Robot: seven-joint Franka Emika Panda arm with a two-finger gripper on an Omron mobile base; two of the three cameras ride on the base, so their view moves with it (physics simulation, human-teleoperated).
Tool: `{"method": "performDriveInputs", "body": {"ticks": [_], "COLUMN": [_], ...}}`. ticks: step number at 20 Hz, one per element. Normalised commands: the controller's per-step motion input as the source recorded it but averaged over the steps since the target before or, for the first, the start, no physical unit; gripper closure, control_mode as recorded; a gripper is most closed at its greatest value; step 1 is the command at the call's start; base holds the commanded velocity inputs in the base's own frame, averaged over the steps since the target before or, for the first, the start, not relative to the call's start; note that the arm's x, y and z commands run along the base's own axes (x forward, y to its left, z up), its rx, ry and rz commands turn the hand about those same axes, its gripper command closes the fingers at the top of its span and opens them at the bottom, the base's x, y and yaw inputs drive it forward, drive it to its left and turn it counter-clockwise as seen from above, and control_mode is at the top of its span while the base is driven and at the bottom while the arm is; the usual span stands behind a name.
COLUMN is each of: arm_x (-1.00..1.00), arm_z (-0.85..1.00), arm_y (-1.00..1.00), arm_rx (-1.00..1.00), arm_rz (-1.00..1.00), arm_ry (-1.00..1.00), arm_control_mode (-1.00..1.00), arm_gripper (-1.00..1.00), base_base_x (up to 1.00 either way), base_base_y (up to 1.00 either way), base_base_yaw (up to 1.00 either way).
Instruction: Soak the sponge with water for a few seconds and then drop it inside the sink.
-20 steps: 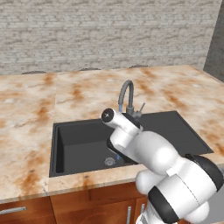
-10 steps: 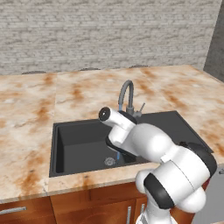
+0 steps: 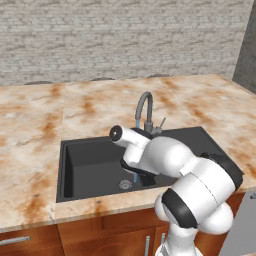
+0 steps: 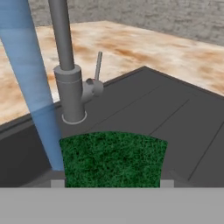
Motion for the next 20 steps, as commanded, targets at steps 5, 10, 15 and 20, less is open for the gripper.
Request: {"method": "performDriveInputs", "body": {"ticks": [5,10,15,20], "arm_x": [0.03,0.08,0.28,0.19], "arm_z": [-0.15,0.00,-0.01,0.00], "arm_y": [0.01,0.03,0.00,0.06], "arm_rx": [-0.05,-0.02,-0.02,-0.04], "arm_rz": [0.00,0.00,0.00,0.00], "arm_ry": [0.00,0.02,0.07,0.03], "arm_control_mode": [-1.00,-1.00,-1.00,-1.00], "arm_gripper": [1.00,1.00,1.00,1.00], "base_base_x": [0.00,0.00,0.00,0.00], "base_base_y": [0.00,0.00,0.00,0.00], "base_base_yaw": [0.00,0.00,0.00,0.00]}}
